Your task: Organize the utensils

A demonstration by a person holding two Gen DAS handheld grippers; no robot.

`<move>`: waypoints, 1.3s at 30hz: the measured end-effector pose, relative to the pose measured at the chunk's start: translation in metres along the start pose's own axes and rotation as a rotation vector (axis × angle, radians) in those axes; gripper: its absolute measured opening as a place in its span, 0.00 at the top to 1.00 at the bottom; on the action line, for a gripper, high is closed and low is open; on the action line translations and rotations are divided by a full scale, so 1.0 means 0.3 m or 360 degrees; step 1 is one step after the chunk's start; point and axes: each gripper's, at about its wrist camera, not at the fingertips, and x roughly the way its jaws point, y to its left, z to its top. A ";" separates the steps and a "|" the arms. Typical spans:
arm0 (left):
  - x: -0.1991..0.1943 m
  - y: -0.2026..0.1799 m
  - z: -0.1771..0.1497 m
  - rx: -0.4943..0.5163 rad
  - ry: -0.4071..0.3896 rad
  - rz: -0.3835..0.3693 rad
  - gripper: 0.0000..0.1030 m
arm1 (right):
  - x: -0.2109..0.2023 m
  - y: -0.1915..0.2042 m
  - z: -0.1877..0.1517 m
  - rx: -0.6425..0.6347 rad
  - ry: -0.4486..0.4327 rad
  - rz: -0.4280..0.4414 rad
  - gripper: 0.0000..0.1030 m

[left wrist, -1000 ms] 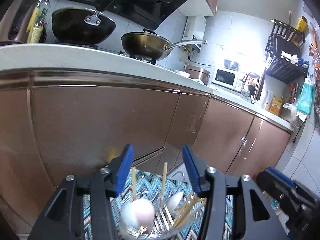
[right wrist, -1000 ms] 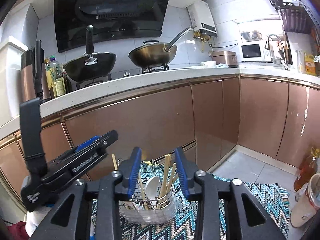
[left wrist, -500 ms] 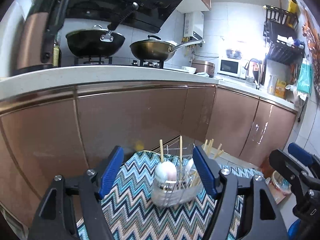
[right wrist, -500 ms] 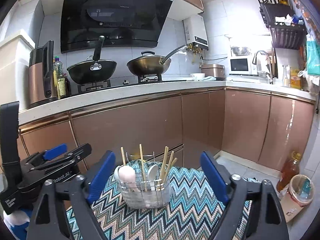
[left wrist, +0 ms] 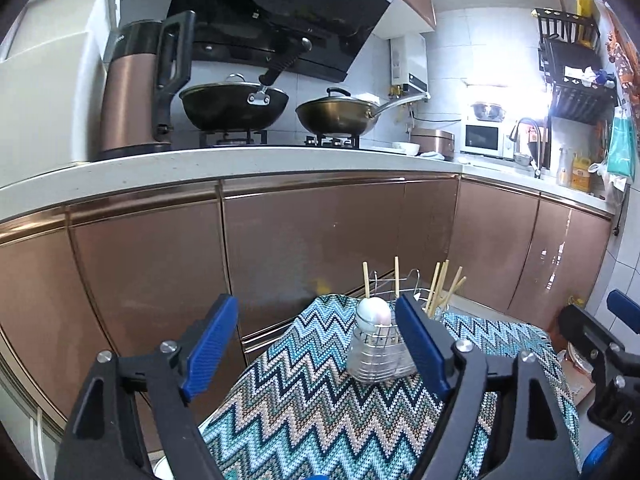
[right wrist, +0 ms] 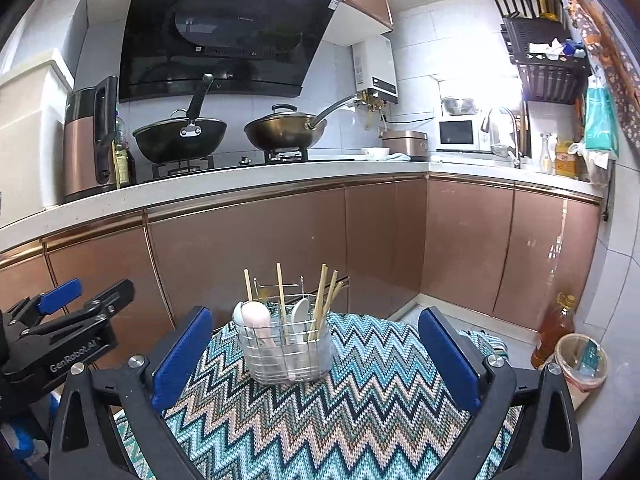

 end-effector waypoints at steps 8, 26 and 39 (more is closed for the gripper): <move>-0.072 0.011 -0.008 -0.0005 -0.0064 0.0016 0.22 | -0.072 -0.020 -0.029 0.0026 -0.0031 -0.0087 0.00; -0.159 0.001 -0.026 0.0045 -0.0116 -0.0024 0.22 | -0.149 -0.023 -0.056 0.0021 -0.0057 -0.0195 0.00; -0.176 0.001 -0.038 0.0058 -0.0135 -0.0022 0.22 | -0.168 -0.010 -0.055 -0.0003 -0.0081 -0.0269 0.00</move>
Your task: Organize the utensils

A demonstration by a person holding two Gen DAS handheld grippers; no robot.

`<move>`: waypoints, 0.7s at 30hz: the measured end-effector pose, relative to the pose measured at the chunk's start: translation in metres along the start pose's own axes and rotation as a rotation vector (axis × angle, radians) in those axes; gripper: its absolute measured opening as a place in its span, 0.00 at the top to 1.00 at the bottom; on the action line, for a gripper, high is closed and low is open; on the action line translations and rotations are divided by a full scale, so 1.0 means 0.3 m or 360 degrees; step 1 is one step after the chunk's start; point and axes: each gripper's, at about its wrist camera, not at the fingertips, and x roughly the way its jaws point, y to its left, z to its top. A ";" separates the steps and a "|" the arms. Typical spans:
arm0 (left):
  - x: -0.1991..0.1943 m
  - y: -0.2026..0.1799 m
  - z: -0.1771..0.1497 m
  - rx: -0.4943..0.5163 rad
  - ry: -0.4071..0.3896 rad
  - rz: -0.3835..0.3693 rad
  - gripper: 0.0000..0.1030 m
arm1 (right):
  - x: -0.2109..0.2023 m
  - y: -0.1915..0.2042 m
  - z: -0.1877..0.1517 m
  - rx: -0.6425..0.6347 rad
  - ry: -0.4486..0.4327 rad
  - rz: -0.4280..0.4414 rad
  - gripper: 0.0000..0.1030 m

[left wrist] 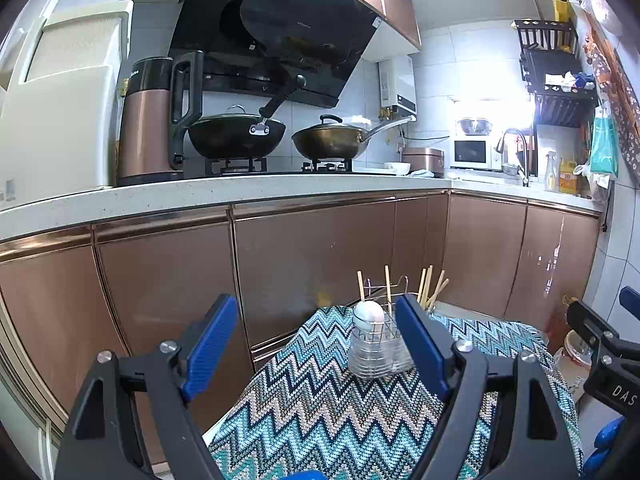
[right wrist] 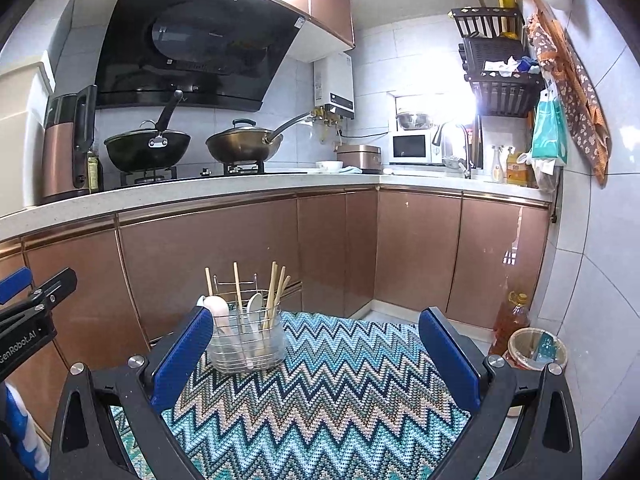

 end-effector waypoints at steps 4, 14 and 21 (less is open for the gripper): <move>-0.003 0.002 -0.001 -0.0001 -0.0002 -0.0006 0.22 | -0.004 -0.001 -0.002 0.0003 -0.0010 -0.0016 0.00; -0.018 -0.001 0.000 0.0005 -0.0028 -0.0005 0.22 | -0.004 -0.002 -0.005 0.0018 -0.0022 -0.0049 0.00; -0.025 0.000 -0.001 0.0004 -0.0038 -0.0004 0.22 | -0.011 -0.003 -0.007 0.0012 -0.0030 -0.0061 0.00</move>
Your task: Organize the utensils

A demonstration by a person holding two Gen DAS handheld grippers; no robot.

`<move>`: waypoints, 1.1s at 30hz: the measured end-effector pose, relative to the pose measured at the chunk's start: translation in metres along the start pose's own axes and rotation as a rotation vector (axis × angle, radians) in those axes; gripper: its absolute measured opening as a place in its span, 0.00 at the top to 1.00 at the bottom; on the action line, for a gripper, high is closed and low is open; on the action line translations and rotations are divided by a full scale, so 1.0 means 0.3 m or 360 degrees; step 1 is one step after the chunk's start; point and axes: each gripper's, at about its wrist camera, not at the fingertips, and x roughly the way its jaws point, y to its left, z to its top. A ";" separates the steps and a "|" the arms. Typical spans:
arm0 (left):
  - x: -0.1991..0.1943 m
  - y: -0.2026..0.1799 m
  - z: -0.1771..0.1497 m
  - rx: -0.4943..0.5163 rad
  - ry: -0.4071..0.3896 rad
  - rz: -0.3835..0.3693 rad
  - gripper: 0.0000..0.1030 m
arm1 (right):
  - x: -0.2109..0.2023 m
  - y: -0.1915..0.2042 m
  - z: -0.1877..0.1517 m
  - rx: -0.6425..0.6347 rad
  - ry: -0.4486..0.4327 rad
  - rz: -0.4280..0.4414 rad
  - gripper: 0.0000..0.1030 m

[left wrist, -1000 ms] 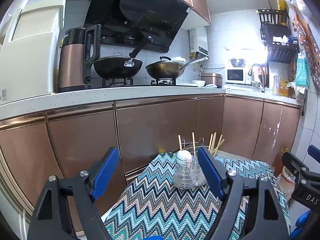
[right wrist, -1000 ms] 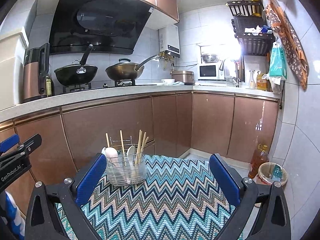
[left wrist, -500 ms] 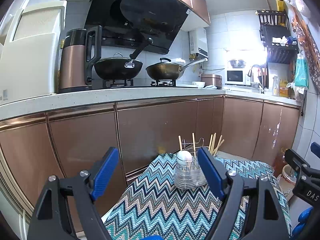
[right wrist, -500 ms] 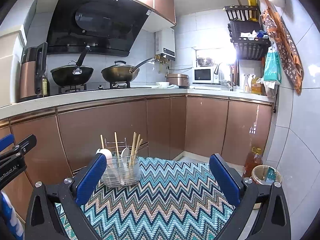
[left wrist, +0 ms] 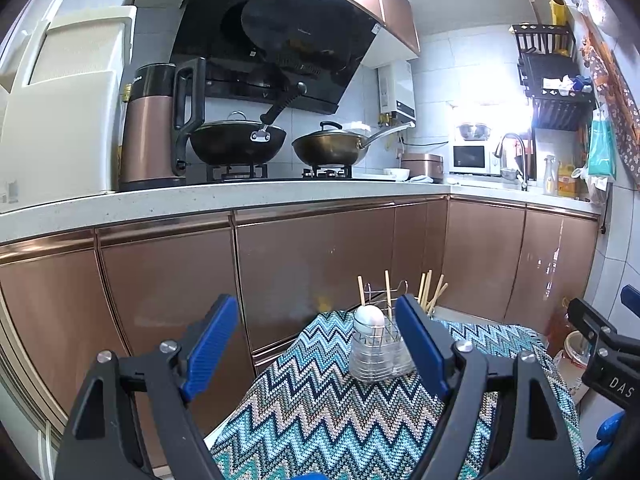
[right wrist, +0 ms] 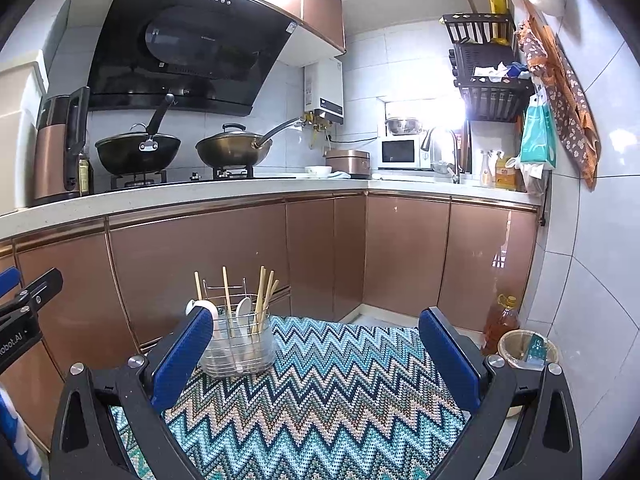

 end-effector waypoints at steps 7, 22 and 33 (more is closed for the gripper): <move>-0.018 0.008 0.006 0.0003 -0.0026 0.0015 0.22 | -0.007 0.000 0.007 0.0003 -0.0008 -0.0030 0.00; -0.041 0.033 0.015 -0.0010 -0.0063 0.0016 0.22 | -0.022 0.033 0.019 -0.0023 -0.0023 -0.0048 0.00; -0.037 0.048 0.009 -0.0019 -0.0057 0.0020 0.22 | -0.025 0.038 0.018 -0.0033 -0.0022 -0.0053 0.00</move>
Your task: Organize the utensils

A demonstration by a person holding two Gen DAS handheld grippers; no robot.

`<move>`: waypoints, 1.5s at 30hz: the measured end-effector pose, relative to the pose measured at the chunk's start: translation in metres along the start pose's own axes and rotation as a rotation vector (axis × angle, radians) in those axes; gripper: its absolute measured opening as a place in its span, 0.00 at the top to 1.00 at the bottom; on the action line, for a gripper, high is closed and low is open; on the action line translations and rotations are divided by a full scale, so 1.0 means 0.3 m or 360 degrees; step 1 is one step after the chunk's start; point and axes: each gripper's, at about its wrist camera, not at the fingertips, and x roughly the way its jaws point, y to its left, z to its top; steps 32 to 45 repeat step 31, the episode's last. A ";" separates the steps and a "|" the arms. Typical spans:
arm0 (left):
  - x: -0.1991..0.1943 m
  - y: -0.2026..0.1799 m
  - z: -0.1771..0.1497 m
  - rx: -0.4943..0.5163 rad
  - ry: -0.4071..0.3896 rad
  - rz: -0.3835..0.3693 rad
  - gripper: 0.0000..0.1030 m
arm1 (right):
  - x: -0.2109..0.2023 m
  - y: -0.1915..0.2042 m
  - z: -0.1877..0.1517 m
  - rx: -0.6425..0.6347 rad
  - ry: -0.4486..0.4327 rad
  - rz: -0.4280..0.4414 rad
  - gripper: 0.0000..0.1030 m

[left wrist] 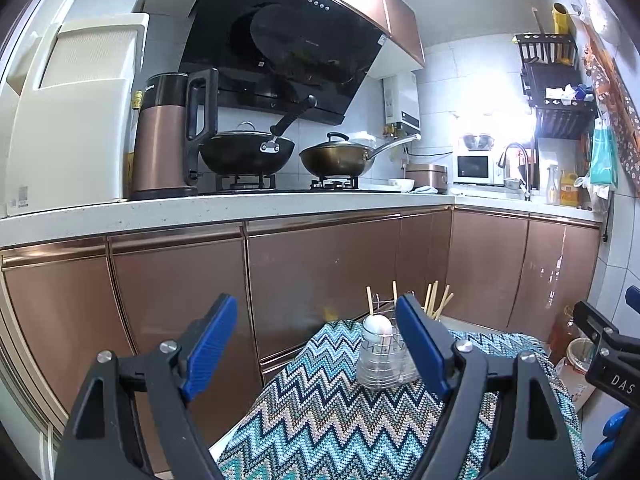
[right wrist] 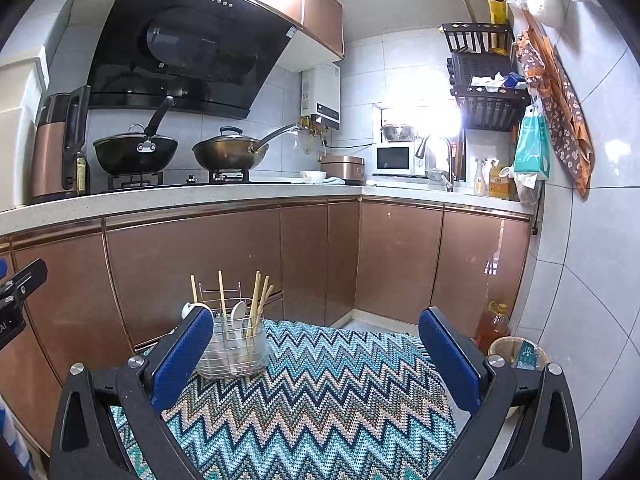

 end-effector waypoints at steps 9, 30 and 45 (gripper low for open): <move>0.004 -0.003 -0.005 0.0011 0.0006 -0.0001 0.22 | -0.001 -0.003 0.002 -0.0013 -0.0002 -0.0010 0.00; 0.001 -0.017 -0.008 0.0005 0.0026 -0.0003 0.22 | -0.009 -0.010 0.003 -0.0026 -0.0003 -0.0015 0.00; 0.002 -0.016 -0.008 0.0002 0.0028 -0.0004 0.22 | -0.008 -0.008 0.003 -0.0026 -0.0002 -0.0015 0.00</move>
